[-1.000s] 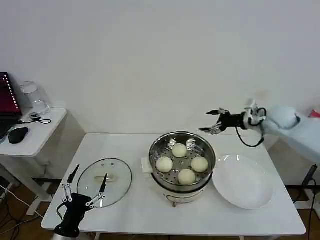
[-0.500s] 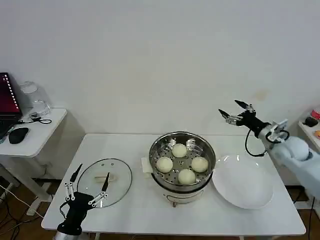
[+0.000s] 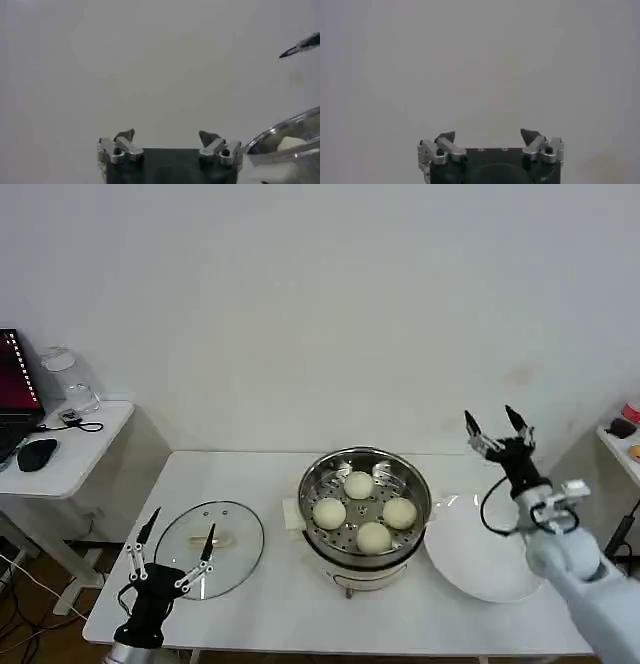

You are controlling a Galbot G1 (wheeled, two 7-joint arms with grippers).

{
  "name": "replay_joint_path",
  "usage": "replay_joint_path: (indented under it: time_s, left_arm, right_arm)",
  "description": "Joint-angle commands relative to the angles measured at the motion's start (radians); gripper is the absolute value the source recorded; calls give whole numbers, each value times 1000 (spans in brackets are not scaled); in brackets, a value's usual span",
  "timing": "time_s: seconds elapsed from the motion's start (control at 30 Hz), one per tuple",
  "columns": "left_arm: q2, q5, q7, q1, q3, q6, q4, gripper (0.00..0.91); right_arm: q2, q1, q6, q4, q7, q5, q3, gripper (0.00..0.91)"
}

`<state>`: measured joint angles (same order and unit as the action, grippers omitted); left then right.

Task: Take steamed baozi put them in steamer then cover it.

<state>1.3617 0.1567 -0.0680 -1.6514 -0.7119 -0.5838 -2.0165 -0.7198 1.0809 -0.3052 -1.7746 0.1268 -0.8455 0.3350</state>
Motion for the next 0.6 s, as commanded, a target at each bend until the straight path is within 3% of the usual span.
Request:
replay_joint_path:
  time_s: [0.03, 0.17, 0.23, 0.37, 0.47, 0.6]
  left_arm:
    - [-20, 58, 65, 13, 1, -33, 32, 907]
    - [-33, 279, 193, 27, -2, -106, 56, 907]
    - [-36, 350, 251, 46, -2, -148, 92, 907]
    - [-53, 483, 368, 70, -1, -173, 191, 907]
    - [-68, 729, 517, 96, -8, -195, 317, 907]
    - [-87, 899, 721, 113, -5, -192, 427, 907]
  right_arm:
    - [-310, 532, -26, -199, -7, 278, 397, 907]
    - [-414, 635, -37, -262, -110, 345, 433, 907]
    - [-462, 679, -35, -296, -128, 355, 439, 907]
    - [-526, 722, -22, -359, -136, 380, 455, 907]
    - [-561, 729, -25, -382, -139, 430, 471, 907]
    - [-584, 725, -28, -359, -138, 436, 476, 907]
